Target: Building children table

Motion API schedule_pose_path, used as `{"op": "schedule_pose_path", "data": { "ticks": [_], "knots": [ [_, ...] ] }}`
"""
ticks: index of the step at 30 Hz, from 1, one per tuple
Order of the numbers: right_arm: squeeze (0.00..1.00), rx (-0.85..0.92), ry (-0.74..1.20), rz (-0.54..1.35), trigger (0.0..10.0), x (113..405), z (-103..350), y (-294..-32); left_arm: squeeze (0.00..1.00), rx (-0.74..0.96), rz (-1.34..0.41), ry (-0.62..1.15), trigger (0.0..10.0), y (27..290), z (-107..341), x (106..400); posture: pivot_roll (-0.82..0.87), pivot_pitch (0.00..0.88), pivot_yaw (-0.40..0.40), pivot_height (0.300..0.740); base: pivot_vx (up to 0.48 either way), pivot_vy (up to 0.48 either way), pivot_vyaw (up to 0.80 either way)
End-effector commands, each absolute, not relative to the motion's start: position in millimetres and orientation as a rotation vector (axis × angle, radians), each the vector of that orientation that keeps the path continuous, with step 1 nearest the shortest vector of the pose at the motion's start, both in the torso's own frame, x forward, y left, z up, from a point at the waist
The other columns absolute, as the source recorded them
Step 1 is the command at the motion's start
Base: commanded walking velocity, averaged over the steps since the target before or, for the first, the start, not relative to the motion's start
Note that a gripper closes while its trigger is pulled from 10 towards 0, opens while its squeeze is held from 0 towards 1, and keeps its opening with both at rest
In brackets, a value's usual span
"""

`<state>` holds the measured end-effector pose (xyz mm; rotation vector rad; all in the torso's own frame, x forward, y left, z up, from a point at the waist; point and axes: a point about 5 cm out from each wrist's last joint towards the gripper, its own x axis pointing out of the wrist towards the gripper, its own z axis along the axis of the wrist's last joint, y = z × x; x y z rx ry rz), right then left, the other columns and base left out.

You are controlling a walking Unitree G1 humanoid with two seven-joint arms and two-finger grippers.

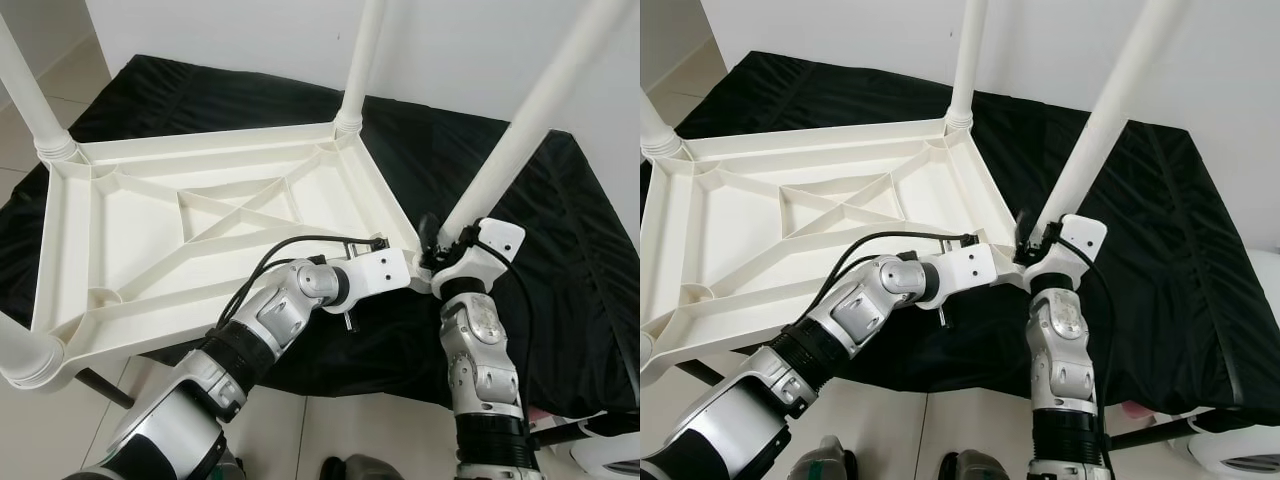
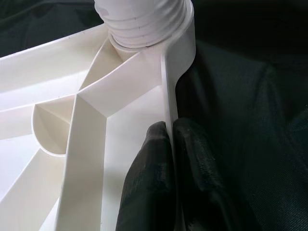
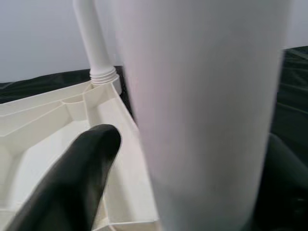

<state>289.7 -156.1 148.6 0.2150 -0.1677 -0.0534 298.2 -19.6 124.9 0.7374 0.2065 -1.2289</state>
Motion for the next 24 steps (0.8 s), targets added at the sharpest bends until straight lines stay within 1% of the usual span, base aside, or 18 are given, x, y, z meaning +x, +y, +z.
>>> {"op": "schedule_pose_path", "data": {
  "ticks": [1, 13, 14, 15, 18, 20, 24],
  "knots": [
    [1.00, 0.228, -0.192, 0.061, 10.0, 289, 157, -138, 0.00, 0.768, -1.292, 0.334, 10.0, -20, 98, 286, 0.00, 0.036, -0.082, 0.740, 0.000, 0.000, 0.00],
    [1.00, 0.149, -0.156, 0.132, 10.0, 290, 147, -162, 0.00, 0.769, -1.292, 0.333, 10.0, -21, 97, 286, 0.00, 0.024, -0.084, 0.740, 0.000, 0.000, 0.00],
    [0.64, 0.139, -0.141, 0.161, 10.0, 290, 144, -166, 0.00, 0.769, -1.291, 0.333, 10.0, -21, 97, 286, 0.00, 0.022, -0.084, 0.740, 0.000, 0.000, 0.00],
    [0.00, 0.130, -0.129, 0.189, 10.0, 290, 142, -169, 0.00, 0.769, -1.290, 0.333, 10.0, -21, 97, 286, 0.00, 0.022, -0.084, 0.740, 0.000, 0.000, 0.00],
    [0.00, 0.124, -0.120, 0.221, 10.0, 289, 140, -172, 0.00, 0.769, -1.289, 0.333, 10.0, -21, 97, 286, 0.00, 0.021, -0.084, 0.740, 0.000, 0.000, 0.00],
    [0.00, 0.106, -0.111, 0.269, 10.0, 289, 137, -180, 0.00, 0.770, -1.289, 0.332, 10.0, -21, 97, 286, 0.00, 0.017, -0.083, 0.740, 0.000, 0.000, 0.00],
    [0.00, 0.094, -0.103, 0.304, 10.0, 289, 136, -189, 0.00, 0.771, -1.290, 0.331, 10.0, -21, 97, 286, 0.00, 0.016, -0.084, 0.740, 0.000, 0.000, 0.00]
  ]
}}
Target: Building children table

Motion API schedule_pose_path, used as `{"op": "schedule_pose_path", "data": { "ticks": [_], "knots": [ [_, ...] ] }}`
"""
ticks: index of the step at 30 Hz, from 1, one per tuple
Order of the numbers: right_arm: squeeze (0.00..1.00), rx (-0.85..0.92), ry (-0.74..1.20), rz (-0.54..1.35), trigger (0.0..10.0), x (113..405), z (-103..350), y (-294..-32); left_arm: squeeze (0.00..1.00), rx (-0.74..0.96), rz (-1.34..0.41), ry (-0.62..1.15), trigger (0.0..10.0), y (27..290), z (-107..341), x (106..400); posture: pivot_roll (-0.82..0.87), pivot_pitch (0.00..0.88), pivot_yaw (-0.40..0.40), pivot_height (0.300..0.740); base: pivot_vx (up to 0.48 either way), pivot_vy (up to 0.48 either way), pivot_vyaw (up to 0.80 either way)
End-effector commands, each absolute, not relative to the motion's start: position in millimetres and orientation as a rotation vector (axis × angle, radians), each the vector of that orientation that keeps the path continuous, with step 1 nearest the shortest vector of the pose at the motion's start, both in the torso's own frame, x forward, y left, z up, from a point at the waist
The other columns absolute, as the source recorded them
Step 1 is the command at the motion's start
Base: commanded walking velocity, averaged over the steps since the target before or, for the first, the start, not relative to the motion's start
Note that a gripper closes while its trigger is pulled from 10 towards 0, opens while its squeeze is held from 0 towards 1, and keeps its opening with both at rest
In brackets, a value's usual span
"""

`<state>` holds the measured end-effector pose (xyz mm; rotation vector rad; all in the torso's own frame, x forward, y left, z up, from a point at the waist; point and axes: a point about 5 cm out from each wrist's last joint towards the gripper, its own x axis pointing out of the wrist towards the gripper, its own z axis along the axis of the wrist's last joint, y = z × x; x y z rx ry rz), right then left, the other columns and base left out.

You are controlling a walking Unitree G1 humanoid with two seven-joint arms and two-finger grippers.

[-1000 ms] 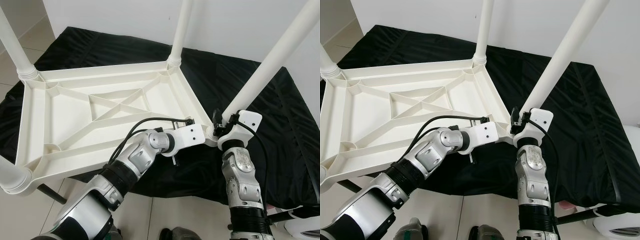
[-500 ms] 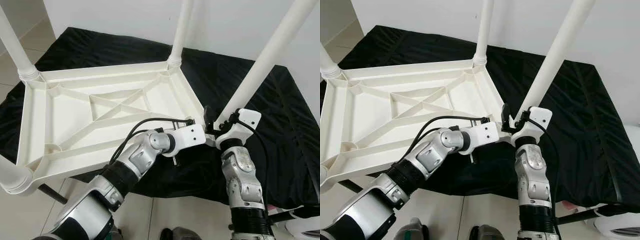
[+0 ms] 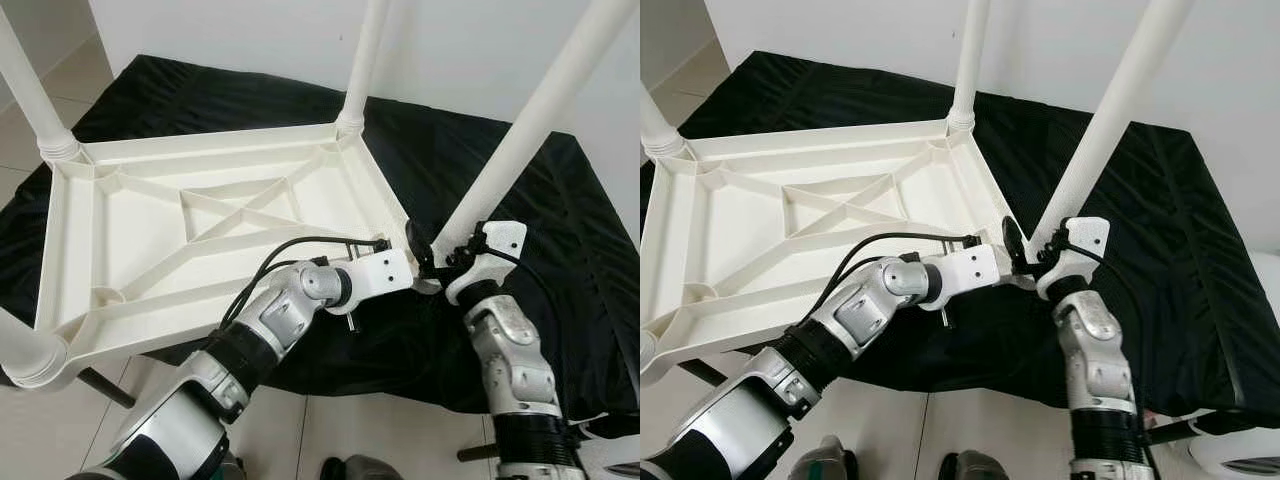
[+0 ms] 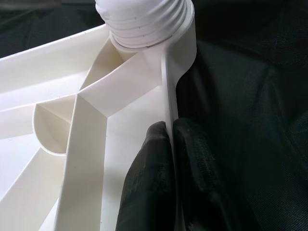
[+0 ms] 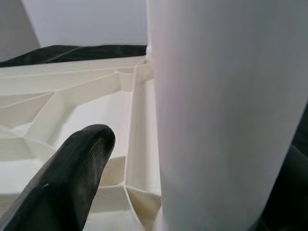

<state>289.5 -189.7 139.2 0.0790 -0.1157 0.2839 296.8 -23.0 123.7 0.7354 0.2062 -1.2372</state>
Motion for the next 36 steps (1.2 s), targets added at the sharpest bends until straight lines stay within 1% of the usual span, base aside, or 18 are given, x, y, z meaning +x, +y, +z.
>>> {"op": "schedule_pose_path", "data": {
  "ticks": [1, 2, 3, 5, 8, 9, 11, 21, 22, 23, 24, 26, 27, 36],
  "knots": [
    [0.00, 0.075, -0.097, 0.330, 10.0, 290, 134, -197, 0.00, 0.772, -1.290, 0.330, 10.0, -21, 98, 286, 0.00, 0.015, -0.082, 0.740, 0.000, 0.000, 0.00],
    [0.00, 0.050, -0.094, 0.339, 10.0, 290, 134, -203, 0.00, 0.773, -1.290, 0.329, 10.0, -21, 98, 286, -0.01, 0.014, -0.081, 0.740, 0.000, 0.000, 0.00],
    [0.00, 0.050, -0.094, 0.339, 10.0, 290, 134, -203, 0.00, 0.773, -1.290, 0.329, 10.0, -21, 98, 286, -0.01, 0.014, -0.081, 0.740, 0.000, 0.000, 0.00],
    [0.00, 0.011, -0.087, 0.358, 10.0, 291, 134, -214, 0.00, 0.773, -1.292, 0.329, 10.0, -22, 98, 286, -0.01, 0.015, -0.080, 0.740, 0.000, 0.000, 0.00],
    [0.00, -0.001, -0.084, 0.379, 10.0, 294, 136, -226, 0.00, 0.772, -1.295, 0.330, 10.0, -22, 97, 286, -0.01, 0.017, -0.078, 0.740, 0.000, 0.000, 0.00],
    [0.00, -0.001, -0.084, 0.379, 10.0, 294, 136, -226, 0.00, 0.772, -1.295, 0.330, 10.0, -22, 97, 286, -0.01, 0.017, -0.078, 0.740, 0.000, 0.000, 0.00],
    [0.00, -0.027, -0.094, 0.429, 10.0, 297, 142, -233, 0.00, 0.773, -1.298, 0.331, 10.0, -21, 97, 285, -0.01, 0.018, -0.075, 0.740, 0.000, 0.000, 0.00],
    [0.00, -0.081, -0.085, 0.536, 10.0, 303, 144, -234, 0.00, 0.777, -1.298, 0.330, 10.0, -21, 98, 286, 0.00, 0.021, -0.071, 0.740, 0.000, 0.000, 0.00],
    [0.00, -0.089, -0.080, 0.544, 5.9, 304, 143, -234, 0.00, 0.777, -1.298, 0.330, 10.0, -21, 98, 287, 0.00, 0.022, -0.071, 0.740, 0.000, 0.000, 0.00],
    [0.00, -0.094, -0.078, 0.550, 5.9, 305, 142, -234, 0.00, 0.778, -1.297, 0.330, 10.0, -21, 98, 287, 0.00, 0.022, -0.071, 0.740, 0.000, 0.000, 0.00],
    [0.00, -0.095, -0.073, 0.558, 3.5, 305, 142, -234, 0.00, 0.778, -1.297, 0.329, 10.0, -21, 99, 287, 0.00, 0.024, -0.071, 0.740, 0.000, 0.000, 0.00],
    [0.00, -0.095, -0.069, 0.566, 3.5, 306, 141, -235, 0.00, 0.778, -1.297, 0.329, 10.0, -21, 99, 287, 0.00, 0.024, -0.071, 0.740, 0.000, 0.000, 0.00],
    [0.00, -0.101, -0.064, 0.570, 0.0, 306, 140, -235, 0.00, 0.778, -1.296, 0.330, 10.0, -21, 99, 287, 0.00, 0.025, -0.070, 0.740, 0.000, 0.000, 0.00],
    [0.00, -0.108, -0.051, 0.581, 0.0, 306, 137, -238, 0.00, 0.777, -1.292, 0.331, 10.0, -20, 100, 289, 0.00, 0.035, -0.068, 0.740, 0.000, 0.000, 0.00]
  ]
}}
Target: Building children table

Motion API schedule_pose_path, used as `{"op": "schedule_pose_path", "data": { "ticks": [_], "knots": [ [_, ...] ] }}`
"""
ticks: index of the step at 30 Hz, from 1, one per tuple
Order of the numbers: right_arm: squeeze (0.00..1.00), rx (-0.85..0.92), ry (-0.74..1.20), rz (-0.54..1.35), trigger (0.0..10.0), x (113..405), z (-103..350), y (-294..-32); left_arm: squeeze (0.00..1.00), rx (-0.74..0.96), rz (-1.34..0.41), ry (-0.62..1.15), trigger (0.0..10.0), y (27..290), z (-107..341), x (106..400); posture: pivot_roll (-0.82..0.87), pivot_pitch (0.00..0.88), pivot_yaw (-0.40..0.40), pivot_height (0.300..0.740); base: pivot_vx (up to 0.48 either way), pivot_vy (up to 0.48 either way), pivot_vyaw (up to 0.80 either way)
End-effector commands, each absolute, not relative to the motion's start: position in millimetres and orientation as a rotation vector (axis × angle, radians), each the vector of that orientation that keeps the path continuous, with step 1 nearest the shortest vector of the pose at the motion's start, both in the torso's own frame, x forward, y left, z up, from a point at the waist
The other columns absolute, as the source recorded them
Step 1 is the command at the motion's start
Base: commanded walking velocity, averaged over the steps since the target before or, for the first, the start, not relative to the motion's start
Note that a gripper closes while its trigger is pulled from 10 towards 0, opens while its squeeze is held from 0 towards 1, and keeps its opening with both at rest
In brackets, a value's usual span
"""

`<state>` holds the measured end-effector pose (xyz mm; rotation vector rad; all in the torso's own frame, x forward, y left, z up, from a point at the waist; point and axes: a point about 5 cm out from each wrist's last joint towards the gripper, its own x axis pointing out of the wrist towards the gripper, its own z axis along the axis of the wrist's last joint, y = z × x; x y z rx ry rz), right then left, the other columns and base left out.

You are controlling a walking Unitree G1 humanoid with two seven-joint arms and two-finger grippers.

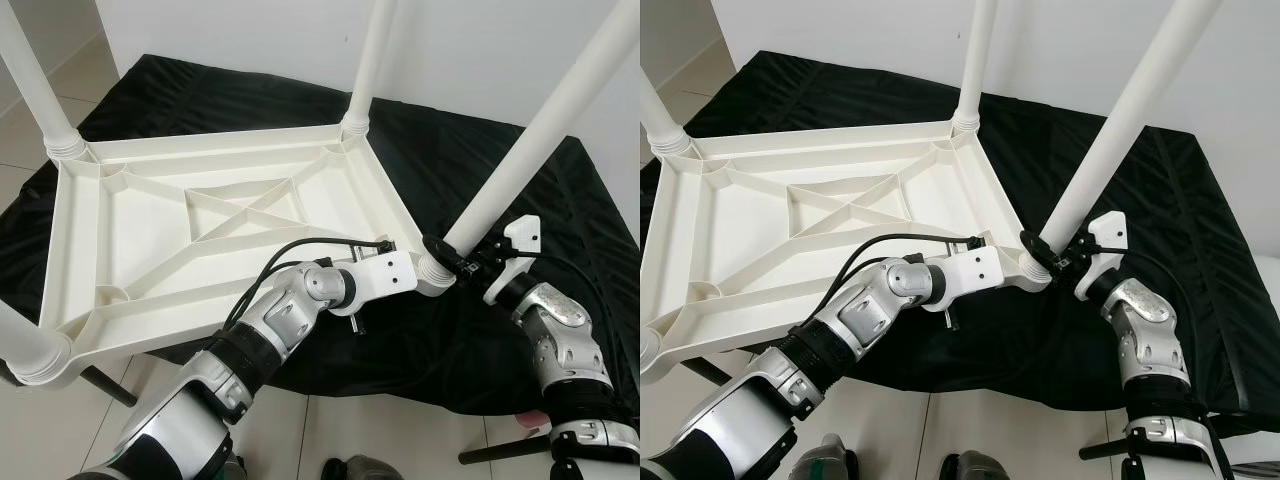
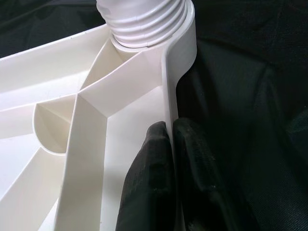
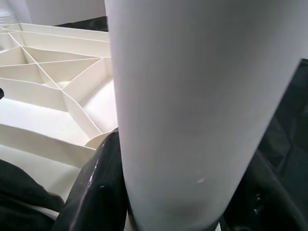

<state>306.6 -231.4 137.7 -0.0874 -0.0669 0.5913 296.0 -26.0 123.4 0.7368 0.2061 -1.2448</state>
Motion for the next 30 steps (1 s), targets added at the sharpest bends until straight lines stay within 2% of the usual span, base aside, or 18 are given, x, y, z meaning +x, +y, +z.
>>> {"op": "schedule_pose_path", "data": {
  "ticks": [1, 2, 19, 26, 27, 30],
  "knots": [
    [0.00, -0.108, -0.051, 0.581, 0.1, 306, 137, -238, 0.00, 0.777, -1.291, 0.331, 10.0, -20, 100, 289, 0.00, 0.038, -0.067, 0.740, 0.000, 0.000, 0.00],
    [0.00, -0.109, -0.050, 0.577, 10.0, 306, 136, -239, 0.00, 0.777, -1.291, 0.331, 10.0, -19, 100, 289, 0.00, 0.038, -0.066, 0.740, 0.000, 0.000, 0.00],
    [0.00, -0.067, -0.056, 0.535, 10.0, 304, 133, -236, 0.00, 0.778, -1.296, 0.330, 10.0, -20, 100, 289, -0.01, 0.041, -0.064, 0.740, 0.000, 0.000, 0.00],
    [0.00, -0.004, -0.054, 0.493, 10.0, 300, 125, -224, 0.00, 0.778, -1.293, 0.326, 10.0, -21, 101, 290, -0.01, 0.036, -0.069, 0.740, 0.000, 0.000, 0.00],
    [0.00, 0.029, -0.064, 0.474, 10.0, 296, 122, -213, 0.00, 0.777, -1.292, 0.326, 10.0, -21, 101, 289, -0.01, 0.033, -0.072, 0.740, 0.000, 0.000, 0.00],
    [0.00, 0.038, -0.069, 0.470, 10.0, 295, 122, -209, 0.00, 0.776, -1.292, 0.326, 10.0, -22, 101, 289, -0.01, 0.033, -0.072, 0.740, 0.000, 0.000, 0.00]
  ]
}}
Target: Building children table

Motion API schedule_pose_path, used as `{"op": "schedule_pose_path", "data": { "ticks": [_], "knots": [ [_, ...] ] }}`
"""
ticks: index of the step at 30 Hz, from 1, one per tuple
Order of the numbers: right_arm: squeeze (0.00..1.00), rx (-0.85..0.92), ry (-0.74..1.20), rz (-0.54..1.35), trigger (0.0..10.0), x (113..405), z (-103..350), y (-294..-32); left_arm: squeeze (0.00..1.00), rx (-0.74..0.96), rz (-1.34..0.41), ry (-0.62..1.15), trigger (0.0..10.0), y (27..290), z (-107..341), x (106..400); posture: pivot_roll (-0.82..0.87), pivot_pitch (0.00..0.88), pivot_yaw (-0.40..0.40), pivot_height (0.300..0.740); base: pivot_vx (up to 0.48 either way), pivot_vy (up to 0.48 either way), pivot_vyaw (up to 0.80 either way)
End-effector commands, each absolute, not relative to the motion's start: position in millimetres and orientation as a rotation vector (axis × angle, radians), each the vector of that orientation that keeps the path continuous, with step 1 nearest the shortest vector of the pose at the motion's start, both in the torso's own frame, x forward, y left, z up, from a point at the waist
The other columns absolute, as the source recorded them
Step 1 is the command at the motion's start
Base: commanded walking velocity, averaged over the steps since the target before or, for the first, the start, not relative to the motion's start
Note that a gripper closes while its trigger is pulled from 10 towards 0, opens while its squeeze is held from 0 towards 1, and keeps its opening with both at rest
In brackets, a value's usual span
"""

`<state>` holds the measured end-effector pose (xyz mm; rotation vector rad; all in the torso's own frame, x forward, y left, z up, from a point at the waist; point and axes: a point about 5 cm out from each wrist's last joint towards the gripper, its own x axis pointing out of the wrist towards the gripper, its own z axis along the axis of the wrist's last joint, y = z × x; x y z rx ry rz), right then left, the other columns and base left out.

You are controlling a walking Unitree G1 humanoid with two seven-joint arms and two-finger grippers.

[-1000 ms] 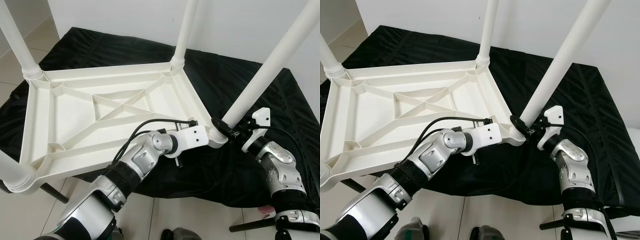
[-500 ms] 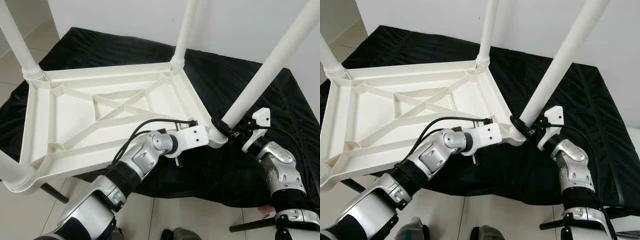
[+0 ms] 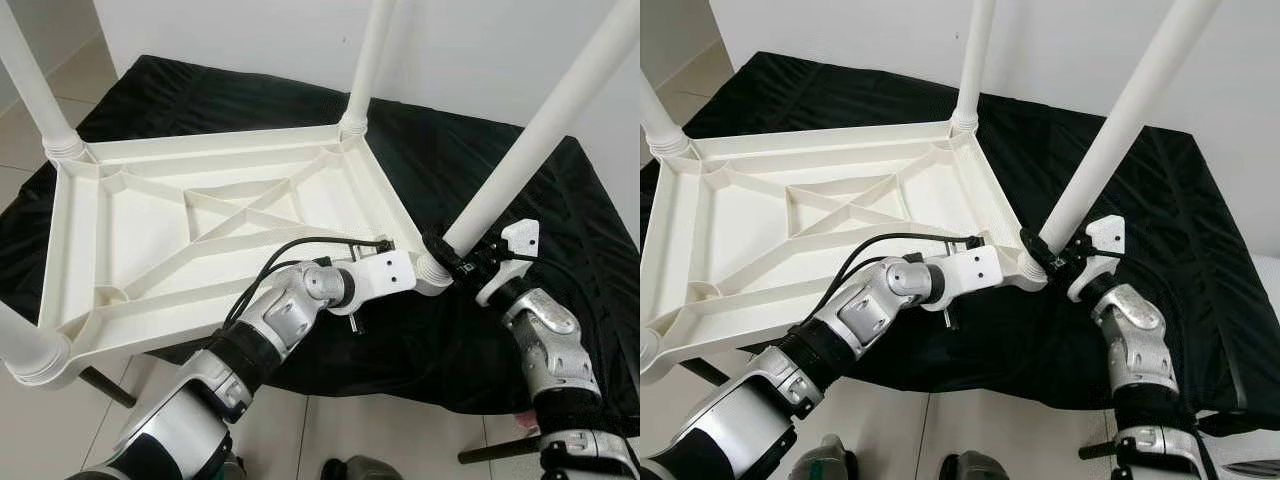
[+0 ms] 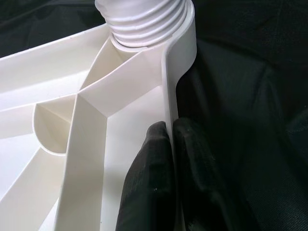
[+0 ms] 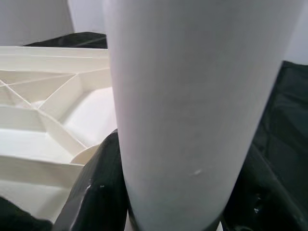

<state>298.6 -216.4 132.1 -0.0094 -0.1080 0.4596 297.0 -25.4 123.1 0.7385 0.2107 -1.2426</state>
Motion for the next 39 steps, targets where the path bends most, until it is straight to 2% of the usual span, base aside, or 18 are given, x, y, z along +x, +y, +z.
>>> {"op": "schedule_pose_path", "data": {
  "ticks": [1, 12, 22, 37, 38, 39],
  "knots": [
    [0.00, 0.038, -0.069, 0.470, 10.0, 295, 122, -209, 0.00, 0.776, -1.292, 0.326, 10.0, -22, 101, 289, -0.01, 0.033, -0.072, 0.740, 0.000, 0.000, 0.00],
    [0.00, 0.126, -0.134, 0.391, 10.0, 290, 130, -181, 0.00, 0.776, -1.304, 0.326, 10.0, -23, 99, 286, -0.01, 0.031, -0.076, 0.740, 0.000, 0.000, 0.00],
    [0.00, 0.231, -0.227, 0.130, 10.0, 287, 148, -151, 0.00, 0.774, -1.312, 0.326, 10.0, -26, 96, 283, -0.01, 0.017, -0.088, 0.740, 0.000, 0.000, 0.00],
    [0.00, 0.283, -0.205, 0.034, 10.0, 280, 149, -138, 0.00, 0.776, -1.317, 0.325, 10.0, -27, 95, 281, 0.00, 0.004, -0.091, 0.740, 0.000, 0.000, 0.00],
    [1.00, 0.286, -0.204, 0.032, 10.0, 280, 150, -138, 0.00, 0.777, -1.317, 0.324, 10.0, -27, 95, 280, 0.00, 0.001, -0.091, 0.740, 0.000, 0.000, 0.00],
    [1.00, 0.288, -0.203, 0.030, 10.0, 280, 150, -137, 0.00, 0.777, -1.318, 0.324, 10.0, -26, 95, 280, 0.00, 0.001, -0.091, 0.740, 0.000, 0.000, 0.00]
  ]
}}
